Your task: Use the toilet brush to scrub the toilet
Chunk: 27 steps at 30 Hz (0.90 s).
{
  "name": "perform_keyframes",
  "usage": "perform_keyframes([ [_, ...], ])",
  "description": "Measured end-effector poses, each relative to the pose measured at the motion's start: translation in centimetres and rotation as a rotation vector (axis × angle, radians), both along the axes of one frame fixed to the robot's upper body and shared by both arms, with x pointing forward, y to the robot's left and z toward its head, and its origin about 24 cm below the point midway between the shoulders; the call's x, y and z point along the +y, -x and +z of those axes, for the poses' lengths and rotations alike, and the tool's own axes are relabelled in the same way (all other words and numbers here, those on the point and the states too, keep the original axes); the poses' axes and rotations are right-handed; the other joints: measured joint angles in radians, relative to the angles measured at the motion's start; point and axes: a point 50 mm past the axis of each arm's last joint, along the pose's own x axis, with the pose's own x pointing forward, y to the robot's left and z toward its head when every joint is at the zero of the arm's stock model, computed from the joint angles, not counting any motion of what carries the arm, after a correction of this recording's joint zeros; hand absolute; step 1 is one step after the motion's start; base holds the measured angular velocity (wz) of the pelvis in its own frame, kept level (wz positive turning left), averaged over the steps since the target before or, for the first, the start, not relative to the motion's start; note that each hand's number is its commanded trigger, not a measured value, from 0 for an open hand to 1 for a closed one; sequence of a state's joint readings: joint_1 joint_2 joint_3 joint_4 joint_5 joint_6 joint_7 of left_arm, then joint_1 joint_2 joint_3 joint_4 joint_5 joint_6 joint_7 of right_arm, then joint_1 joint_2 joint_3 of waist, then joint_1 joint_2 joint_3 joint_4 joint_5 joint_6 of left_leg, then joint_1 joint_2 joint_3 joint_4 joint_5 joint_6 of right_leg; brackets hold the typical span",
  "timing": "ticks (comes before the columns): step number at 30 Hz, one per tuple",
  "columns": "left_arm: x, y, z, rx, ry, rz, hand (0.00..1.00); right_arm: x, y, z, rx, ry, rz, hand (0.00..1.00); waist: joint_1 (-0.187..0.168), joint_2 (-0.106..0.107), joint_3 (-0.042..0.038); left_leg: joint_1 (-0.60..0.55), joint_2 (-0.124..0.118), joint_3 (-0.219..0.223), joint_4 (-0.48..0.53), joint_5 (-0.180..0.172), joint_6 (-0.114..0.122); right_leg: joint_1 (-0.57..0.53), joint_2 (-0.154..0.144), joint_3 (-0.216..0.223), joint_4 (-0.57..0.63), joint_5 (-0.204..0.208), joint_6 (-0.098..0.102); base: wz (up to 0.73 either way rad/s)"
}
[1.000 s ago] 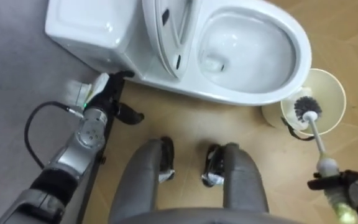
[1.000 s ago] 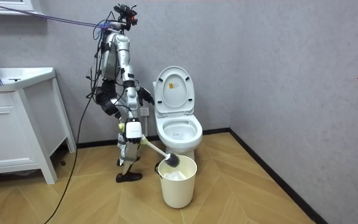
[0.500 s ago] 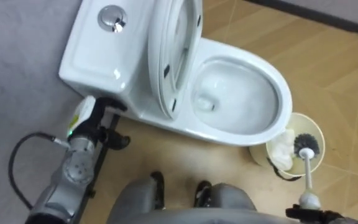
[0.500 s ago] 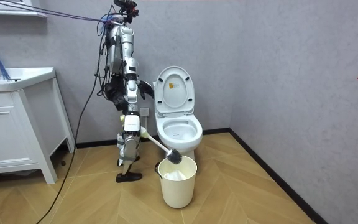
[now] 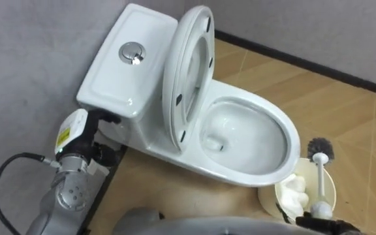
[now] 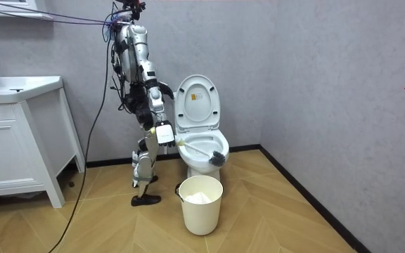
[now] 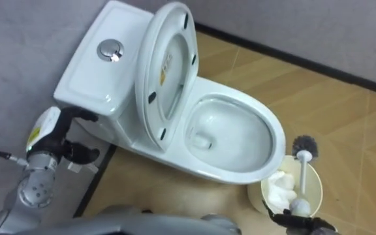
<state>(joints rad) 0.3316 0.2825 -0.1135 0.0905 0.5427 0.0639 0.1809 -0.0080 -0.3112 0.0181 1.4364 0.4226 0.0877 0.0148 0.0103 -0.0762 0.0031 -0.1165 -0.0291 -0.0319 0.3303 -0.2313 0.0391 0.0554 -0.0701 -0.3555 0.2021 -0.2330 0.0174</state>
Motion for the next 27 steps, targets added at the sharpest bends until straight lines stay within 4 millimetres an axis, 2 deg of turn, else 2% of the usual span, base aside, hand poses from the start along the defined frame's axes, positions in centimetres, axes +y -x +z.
perform_keyframes([
  [6,-0.3,-0.2,2.2,-0.115,-0.007,0.001,0.0,0.4,0.3,-0.2,0.012,-0.005,0.009,1.0,0.024,0.001,0.0001,0.007,0.0,-0.006,-0.005,0.002,-0.002,0.011,0.0,-0.005,0.0,0.002,0.0,0.02],
  [9,-0.6,-0.9,4.0,-0.227,-0.009,-0.019,0.0,0.4,-0.1,-0.2,0.007,0.003,0.028,1.0,0.027,0.002,0.0011,0.023,-0.001,-0.007,-0.017,0.002,-0.003,0.022,0.0,-0.006,0.0,0.002,0.0,0.01],
  [11,-0.8,-1.0,4.3,-0.253,-0.006,-0.033,0.0,0.4,-0.3,-0.1,0.003,0.008,0.038,1.0,0.026,0.004,0.0012,0.046,-0.002,-0.005,-0.03,0.003,-0.004,0.035,-0.001,-0.008,0.0,0.002,0.0,-0.06],
  [13,-0.9,-1.0,4.4,-0.256,-0.01,-0.041,0.0,0.3,-0.6,-0.1,-0.007,0.012,0.057,1.0,0.023,-0.001,0.0048,0.06,-0.001,-0.004,-0.038,0.004,-0.005,0.048,-0.001,-0.007,0.0,0.002,0.0,-0.05],
  [14,-0.9,-1.0,4.4,-0.258,-0.014,-0.044,0.0,0.3,-0.8,-0.1,-0.013,0.018,0.077,1.0,0.023,0.004,0.0018,0.061,-0.001,-0.004,-0.039,0.004,-0.006,0.048,0.0,-0.007,0.0,0.002,0.0,0.0],
  [22,-1.0,-0.9,4.3,-0.252,-0.024,-0.054,0.0,0.3,-1.3,0.0,-0.032,0.015,0.103,1.0,0.024,0.0,0.0042,0.062,-0.001,-0.004,-0.038,0.006,-0.008,0.048,0.0,-0.006,-0.002,0.002,0.0,0.0],
  [24,-1.0,-0.9,4.2,-0.247,-0.039,-0.063,0.0,0.2,-1.7,0.1,-0.029,0.028,0.149,1.0,0.024,-0.006,0.0079,0.064,0.0,-0.001,-0.037,0.006,-0.008,0.043,0.0,-0.004,-0.002,0.002,0.0,-0.02],
  [27,-1.3,-0.8,3.7,-0.212,-0.05,-0.092,0.0,0.0,-2.9,0.4,-0.033,0.06,0.26,1.0,0.022,-0.006,0.0085,0.059,0.0,0.001,-0.039,0.006,-0.008,0.032,0.0,-0.002,-0.001,0.002,0.0,-0.07],
])
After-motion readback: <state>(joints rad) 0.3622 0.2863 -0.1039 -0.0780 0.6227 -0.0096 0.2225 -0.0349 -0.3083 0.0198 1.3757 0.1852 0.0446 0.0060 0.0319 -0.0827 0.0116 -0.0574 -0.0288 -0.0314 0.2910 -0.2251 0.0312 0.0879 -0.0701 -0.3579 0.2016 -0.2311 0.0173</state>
